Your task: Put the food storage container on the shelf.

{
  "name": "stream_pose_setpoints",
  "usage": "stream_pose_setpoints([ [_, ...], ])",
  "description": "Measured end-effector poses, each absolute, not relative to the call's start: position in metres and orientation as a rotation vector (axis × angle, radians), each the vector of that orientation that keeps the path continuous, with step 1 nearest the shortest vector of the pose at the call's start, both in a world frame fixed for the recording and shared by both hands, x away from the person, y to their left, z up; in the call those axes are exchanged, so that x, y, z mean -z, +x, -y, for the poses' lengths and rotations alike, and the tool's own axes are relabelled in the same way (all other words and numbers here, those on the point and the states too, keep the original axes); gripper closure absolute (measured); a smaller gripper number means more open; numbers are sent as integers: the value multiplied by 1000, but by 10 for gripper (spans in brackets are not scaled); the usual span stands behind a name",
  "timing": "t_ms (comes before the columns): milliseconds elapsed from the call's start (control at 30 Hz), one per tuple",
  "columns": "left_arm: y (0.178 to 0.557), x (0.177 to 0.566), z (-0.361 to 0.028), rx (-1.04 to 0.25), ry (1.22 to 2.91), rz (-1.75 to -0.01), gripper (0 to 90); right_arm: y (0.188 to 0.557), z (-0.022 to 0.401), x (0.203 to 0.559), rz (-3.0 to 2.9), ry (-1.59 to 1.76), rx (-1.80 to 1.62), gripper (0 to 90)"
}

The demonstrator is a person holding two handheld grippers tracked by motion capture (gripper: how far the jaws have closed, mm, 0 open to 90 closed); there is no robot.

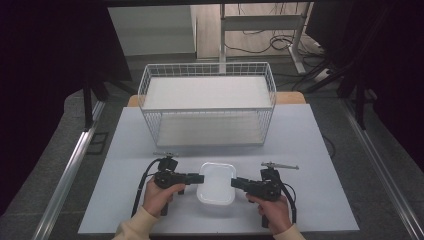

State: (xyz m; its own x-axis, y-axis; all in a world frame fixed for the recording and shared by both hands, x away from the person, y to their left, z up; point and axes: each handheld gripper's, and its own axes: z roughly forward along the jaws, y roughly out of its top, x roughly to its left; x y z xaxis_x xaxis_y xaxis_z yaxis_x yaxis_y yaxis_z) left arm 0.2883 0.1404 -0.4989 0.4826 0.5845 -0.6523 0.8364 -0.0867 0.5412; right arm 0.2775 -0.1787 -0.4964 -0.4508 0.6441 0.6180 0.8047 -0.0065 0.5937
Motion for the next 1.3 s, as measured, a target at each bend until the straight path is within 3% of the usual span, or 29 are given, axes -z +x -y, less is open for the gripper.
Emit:
stream_pose_setpoints([
  [100,284,496,-141,300,1787,-1192,698,275,180,494,2089,-1540,1458,705],
  [233,277,488,-145,274,1769,-1155,777,270,185,485,2058,-1508,1527,799],
  [867,259,456,-148,96,1793,-1058,782,256,177,458,2254,-1353,1667,799],
  [1300,253,444,-148,44,1783,-1032,783,254,177,445,2295,-1300,1715,799],
])
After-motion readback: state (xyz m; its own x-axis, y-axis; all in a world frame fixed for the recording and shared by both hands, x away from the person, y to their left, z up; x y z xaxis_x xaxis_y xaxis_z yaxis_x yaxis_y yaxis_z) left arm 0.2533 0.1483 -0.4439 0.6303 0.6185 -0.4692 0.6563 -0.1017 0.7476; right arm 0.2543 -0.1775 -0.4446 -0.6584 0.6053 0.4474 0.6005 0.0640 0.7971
